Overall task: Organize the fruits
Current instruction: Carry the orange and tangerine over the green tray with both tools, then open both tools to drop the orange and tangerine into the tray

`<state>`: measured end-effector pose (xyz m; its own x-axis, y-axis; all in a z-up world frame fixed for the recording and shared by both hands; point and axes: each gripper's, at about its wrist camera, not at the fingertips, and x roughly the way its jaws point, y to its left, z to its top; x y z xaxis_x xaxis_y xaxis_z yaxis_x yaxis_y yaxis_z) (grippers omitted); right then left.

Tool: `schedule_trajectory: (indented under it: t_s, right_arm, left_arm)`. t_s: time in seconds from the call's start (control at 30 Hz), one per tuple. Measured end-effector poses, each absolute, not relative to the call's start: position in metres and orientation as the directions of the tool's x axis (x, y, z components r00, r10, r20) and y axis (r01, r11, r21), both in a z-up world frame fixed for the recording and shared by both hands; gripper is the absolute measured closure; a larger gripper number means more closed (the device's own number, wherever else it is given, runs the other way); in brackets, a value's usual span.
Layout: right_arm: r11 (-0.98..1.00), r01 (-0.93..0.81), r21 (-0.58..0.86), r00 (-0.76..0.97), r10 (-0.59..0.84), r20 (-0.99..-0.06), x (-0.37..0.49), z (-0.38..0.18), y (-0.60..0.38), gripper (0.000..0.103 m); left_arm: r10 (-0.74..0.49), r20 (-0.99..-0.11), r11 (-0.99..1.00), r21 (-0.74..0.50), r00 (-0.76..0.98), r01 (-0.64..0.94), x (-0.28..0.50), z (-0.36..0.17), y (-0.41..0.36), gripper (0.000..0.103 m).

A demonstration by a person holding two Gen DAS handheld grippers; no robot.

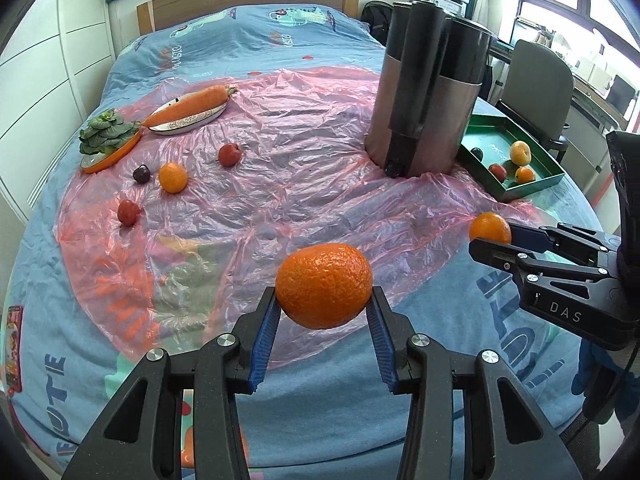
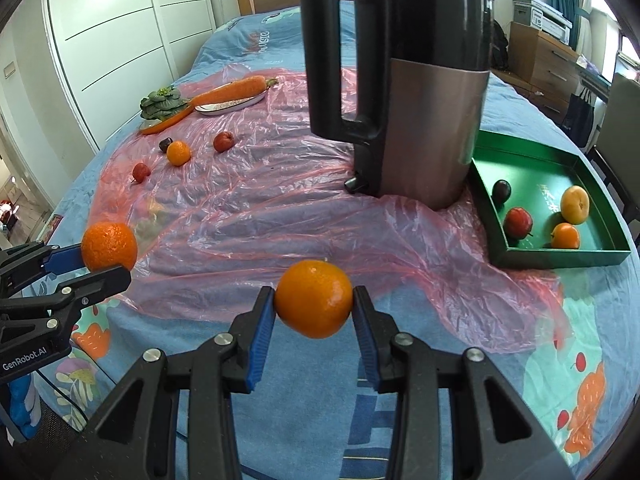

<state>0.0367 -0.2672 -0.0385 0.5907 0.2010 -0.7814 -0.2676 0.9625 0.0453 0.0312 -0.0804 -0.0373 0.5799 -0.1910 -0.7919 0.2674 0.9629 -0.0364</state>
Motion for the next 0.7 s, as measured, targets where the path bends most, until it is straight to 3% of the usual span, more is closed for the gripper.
schedule_trajectory:
  t_s: [0.7]
  right_arm:
    - [0.992, 0.011, 0.127, 0.716, 0.081, -0.693, 0.089, -0.006, -0.437, 0.038]
  left_arm:
    - [-0.351, -0.797, 0.848, -0.048, 0.491, 0.528, 0.067, -0.009, -0.251, 0.064]
